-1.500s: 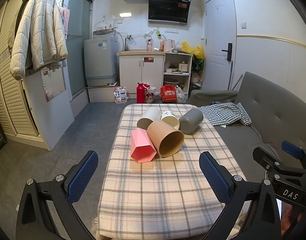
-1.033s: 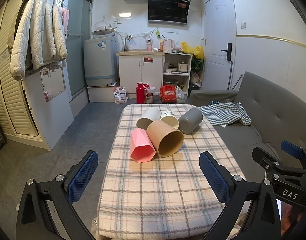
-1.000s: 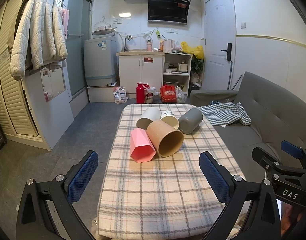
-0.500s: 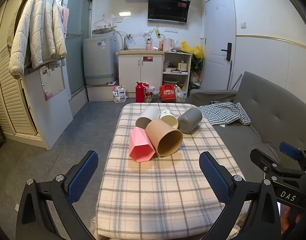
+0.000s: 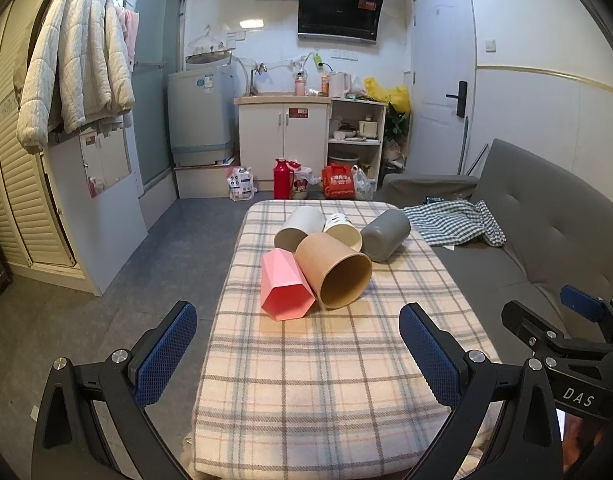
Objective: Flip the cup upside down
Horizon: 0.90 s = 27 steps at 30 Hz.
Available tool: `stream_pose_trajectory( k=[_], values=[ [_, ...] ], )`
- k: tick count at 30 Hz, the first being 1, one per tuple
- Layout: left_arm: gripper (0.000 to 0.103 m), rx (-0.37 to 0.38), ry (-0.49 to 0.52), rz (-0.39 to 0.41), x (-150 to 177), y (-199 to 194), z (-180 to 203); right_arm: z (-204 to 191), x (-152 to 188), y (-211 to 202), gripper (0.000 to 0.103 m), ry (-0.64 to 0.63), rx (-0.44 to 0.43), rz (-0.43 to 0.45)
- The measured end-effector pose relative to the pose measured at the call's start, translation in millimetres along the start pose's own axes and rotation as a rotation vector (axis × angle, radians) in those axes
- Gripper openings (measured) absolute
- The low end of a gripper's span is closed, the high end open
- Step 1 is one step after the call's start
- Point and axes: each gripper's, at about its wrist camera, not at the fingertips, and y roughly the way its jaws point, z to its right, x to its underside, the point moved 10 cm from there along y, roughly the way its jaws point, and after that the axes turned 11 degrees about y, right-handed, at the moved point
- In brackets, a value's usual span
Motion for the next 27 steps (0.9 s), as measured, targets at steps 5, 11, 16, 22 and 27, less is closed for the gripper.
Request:
stream_pose_trajectory(
  k=[5, 11, 16, 22, 27],
  values=[
    [0.103, -0.009, 0.017, -0.025, 2, 16, -2, 2, -1, 12, 0.103, 0.011, 0.000, -0.027],
    [0.103, -0.018, 0.020, -0.076, 0, 49, -10, 7, -13, 41, 0.103, 0.045, 0.009, -0.078],
    [0.103, -0.032, 0.003, -0.103, -12, 84, -19, 7, -43, 83, 0.103, 0.090, 0.004, -0.114],
    [0.103, -0.042, -0.008, -0.130, -28, 132, -26, -6, -78, 144, 0.103, 0.090, 0.017, -0.135],
    [0.103, -0.040, -0.007, -0.146, -43, 175, -32, -17, -96, 205, 0.103, 0.104, 0.065, -0.191]
  ],
)
